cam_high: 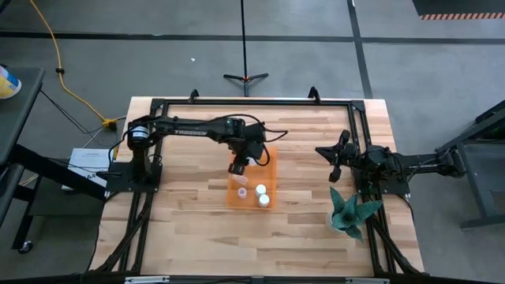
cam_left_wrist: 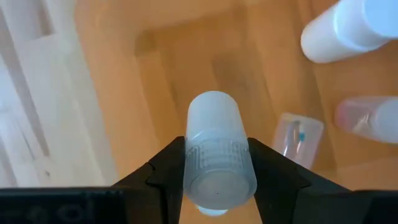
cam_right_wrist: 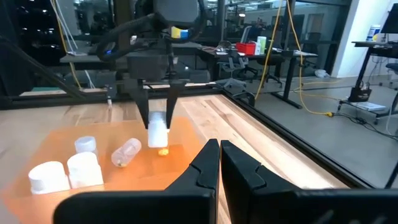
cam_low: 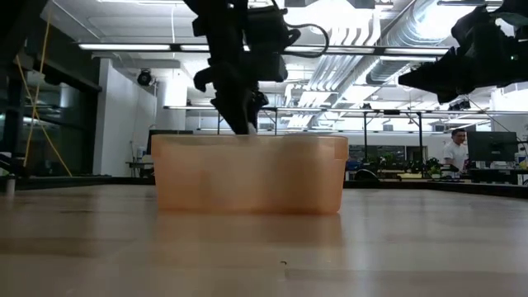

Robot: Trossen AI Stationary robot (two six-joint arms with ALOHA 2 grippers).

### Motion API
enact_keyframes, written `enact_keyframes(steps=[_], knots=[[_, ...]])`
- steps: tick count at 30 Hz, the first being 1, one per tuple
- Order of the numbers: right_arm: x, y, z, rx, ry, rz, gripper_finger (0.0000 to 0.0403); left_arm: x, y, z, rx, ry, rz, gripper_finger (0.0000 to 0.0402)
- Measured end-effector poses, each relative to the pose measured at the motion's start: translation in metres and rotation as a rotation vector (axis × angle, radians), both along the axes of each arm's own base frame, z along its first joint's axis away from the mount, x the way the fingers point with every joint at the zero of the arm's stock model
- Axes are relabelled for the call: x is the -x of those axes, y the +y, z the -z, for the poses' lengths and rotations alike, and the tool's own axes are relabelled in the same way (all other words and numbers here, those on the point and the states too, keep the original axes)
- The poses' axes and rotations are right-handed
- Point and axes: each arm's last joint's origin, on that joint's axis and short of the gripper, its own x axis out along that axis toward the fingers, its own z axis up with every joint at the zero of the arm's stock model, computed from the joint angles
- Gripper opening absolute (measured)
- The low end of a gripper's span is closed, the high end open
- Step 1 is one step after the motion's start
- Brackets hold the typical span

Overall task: Pick and place pill bottles into a basket
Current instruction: Put the transparent pill bottle into the orange bin, then return to Home Position

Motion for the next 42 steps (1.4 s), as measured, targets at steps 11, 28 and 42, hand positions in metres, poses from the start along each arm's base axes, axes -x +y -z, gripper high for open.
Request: enact_keyframes(steps=[11,28,42], knots=[[0.001,-0.002,0.003,0.007,0.037,0.056,0.0007,-0.004,0.008,0.013,0.032,0.018,-0.018,0.0186],[0.001,-0.002,0.005,0.007,0.055,0.062,0.0007,-0.013,0.008,0.026,0.068,-0.002,-0.025,0.025],[0.001,-0.002,0.006,0.0,0.062,0.072,0.0007,-0.004,0.016,-0.037,0.243,-0.094,0.051,0.0231]])
